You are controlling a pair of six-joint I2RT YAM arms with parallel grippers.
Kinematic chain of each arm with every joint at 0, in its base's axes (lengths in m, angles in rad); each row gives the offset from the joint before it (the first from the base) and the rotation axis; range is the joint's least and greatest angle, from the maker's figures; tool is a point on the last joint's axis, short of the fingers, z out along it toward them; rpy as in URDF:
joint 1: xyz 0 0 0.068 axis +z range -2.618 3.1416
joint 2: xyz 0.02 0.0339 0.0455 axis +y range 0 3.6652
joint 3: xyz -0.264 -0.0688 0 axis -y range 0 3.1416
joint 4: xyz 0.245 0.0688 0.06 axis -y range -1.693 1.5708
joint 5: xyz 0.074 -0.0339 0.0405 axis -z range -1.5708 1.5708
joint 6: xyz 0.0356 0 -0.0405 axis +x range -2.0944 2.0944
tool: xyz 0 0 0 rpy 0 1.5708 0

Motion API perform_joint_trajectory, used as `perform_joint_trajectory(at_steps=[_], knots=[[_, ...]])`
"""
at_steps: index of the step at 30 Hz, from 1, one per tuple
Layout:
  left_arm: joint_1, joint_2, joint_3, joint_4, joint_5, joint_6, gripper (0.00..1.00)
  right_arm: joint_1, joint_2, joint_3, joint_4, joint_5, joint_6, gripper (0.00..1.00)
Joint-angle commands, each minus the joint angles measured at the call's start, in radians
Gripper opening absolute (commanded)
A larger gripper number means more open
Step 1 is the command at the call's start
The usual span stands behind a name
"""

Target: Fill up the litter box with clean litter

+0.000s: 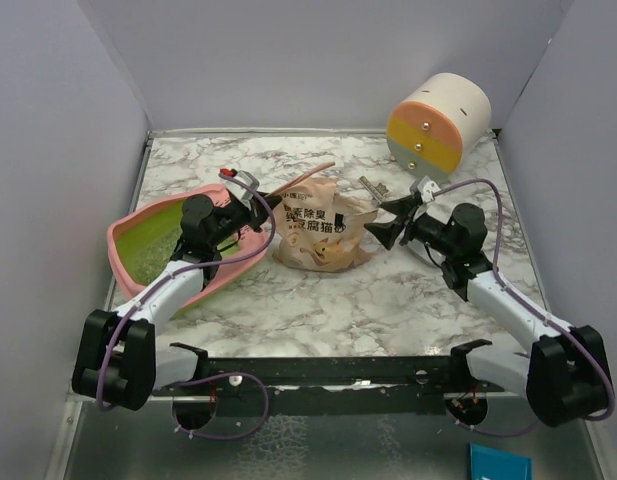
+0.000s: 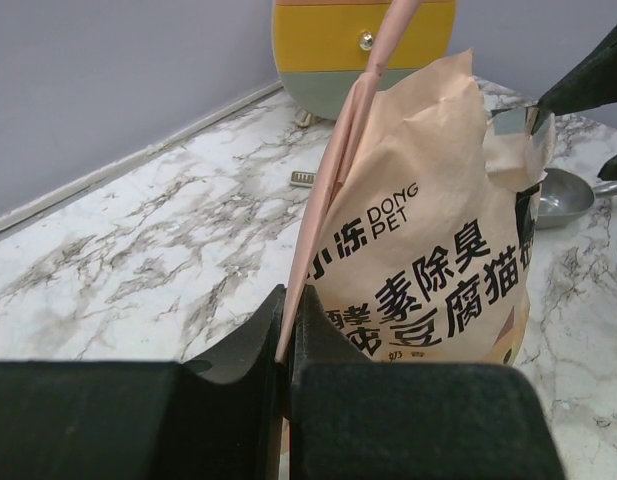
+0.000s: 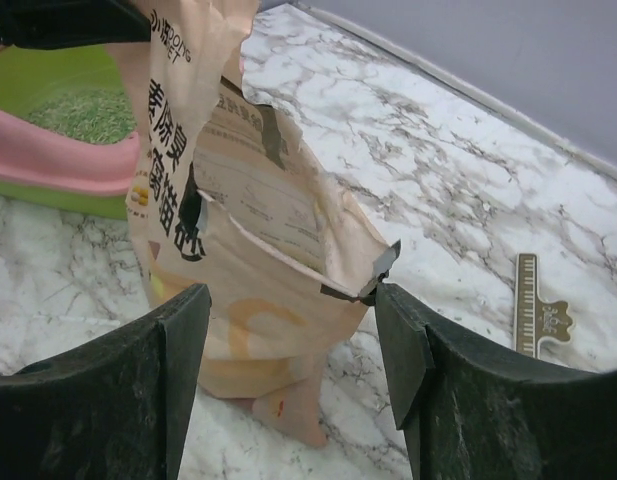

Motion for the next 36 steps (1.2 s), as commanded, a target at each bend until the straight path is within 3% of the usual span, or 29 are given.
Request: perform_joint_trajectory(at_steps=[1, 6, 12, 20, 24, 32, 36], knots=[[0.019, 0.009, -0.006, 0.102, -0.002, -0.028, 0.0, -0.012, 0.11, -0.016, 0.26, -0.09, -0.019, 0.67], [0.023, 0.0, -0.013, 0.104, -0.002, -0.026, 0.0, -0.041, 0.25, 0.022, 0.355, -0.168, 0.012, 0.65], [0.028, -0.019, -0.024, 0.105, -0.009, -0.015, 0.0, -0.088, 0.353, 0.023, 0.533, -0.375, 0.13, 0.64], [0.029, -0.066, -0.051, 0.105, -0.02, -0.019, 0.0, -0.174, 0.3, 0.04, 0.388, -0.272, 0.165, 0.63], [0.029, -0.062, -0.049, 0.104, -0.013, -0.028, 0.0, -0.185, 0.333, 0.066, 0.398, -0.389, 0.212, 0.62], [0.028, -0.068, -0.052, 0.105, -0.002, -0.034, 0.0, -0.185, 0.587, 0.143, 0.732, -0.659, 0.515, 0.54], [0.028, -0.07, -0.052, 0.104, -0.002, -0.035, 0.0, -0.185, 0.68, 0.133, 1.043, -0.675, 0.71, 0.53]])
